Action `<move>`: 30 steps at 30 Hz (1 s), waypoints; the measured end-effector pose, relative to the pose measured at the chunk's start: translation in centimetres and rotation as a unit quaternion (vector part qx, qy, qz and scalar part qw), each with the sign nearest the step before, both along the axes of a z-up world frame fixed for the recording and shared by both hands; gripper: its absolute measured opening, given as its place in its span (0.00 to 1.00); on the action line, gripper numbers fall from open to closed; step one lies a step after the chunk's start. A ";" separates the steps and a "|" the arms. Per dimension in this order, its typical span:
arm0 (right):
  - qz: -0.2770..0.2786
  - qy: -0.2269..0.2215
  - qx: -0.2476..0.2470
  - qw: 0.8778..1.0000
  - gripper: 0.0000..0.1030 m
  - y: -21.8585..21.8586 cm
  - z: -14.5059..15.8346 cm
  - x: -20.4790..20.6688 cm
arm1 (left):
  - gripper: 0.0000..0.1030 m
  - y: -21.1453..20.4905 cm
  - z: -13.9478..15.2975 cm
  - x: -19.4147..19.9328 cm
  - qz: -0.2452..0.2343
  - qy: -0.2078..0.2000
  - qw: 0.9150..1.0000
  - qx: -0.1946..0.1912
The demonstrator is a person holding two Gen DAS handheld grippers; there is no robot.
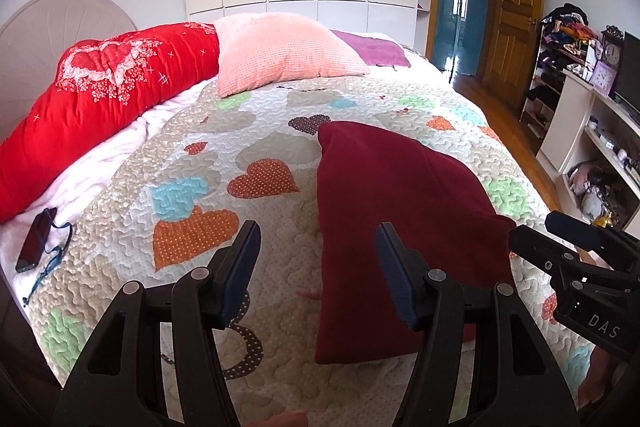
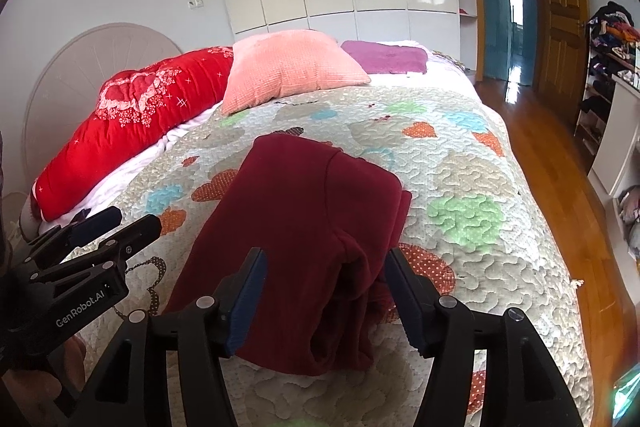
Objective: Fold small clothes
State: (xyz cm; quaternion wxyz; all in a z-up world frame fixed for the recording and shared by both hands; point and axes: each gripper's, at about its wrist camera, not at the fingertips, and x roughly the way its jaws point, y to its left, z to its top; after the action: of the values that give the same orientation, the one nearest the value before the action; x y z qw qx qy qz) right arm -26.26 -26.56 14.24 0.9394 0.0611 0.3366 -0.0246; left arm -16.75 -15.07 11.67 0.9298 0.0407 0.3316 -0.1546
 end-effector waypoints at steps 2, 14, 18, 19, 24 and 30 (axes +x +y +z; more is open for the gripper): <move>-0.001 0.003 0.001 1.000 0.58 -0.1 -0.3 0.1 | 0.58 0.0 -0.2 0.1 0.002 0.003 1.000 0.000; -0.001 0.015 0.005 1.000 0.58 -0.2 -1.2 0.7 | 0.58 -0.6 -1.1 0.4 -0.002 0.014 1.000 0.007; -0.003 0.018 0.008 1.000 0.59 -0.4 -1.4 0.9 | 0.58 -0.7 -1.3 0.4 -0.004 0.016 1.000 0.008; -0.004 0.018 0.009 1.000 0.59 -0.3 -1.4 0.9 | 0.58 -0.7 -1.3 0.4 -0.004 0.016 1.000 0.008; -0.002 0.023 0.012 1.000 0.59 -0.3 -1.8 1.2 | 0.58 -0.9 -1.6 0.4 -0.008 0.014 1.000 0.010; -0.001 0.025 0.012 1.000 0.59 -0.1 -2.0 1.3 | 0.58 -0.9 -1.6 0.4 -0.009 0.010 1.000 0.011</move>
State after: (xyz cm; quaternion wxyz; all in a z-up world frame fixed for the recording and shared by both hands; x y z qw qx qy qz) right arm -24.98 -26.62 12.29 0.9297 0.0720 0.3606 -0.0225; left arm -16.33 -15.95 10.10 0.9243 0.0525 0.3424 -0.1601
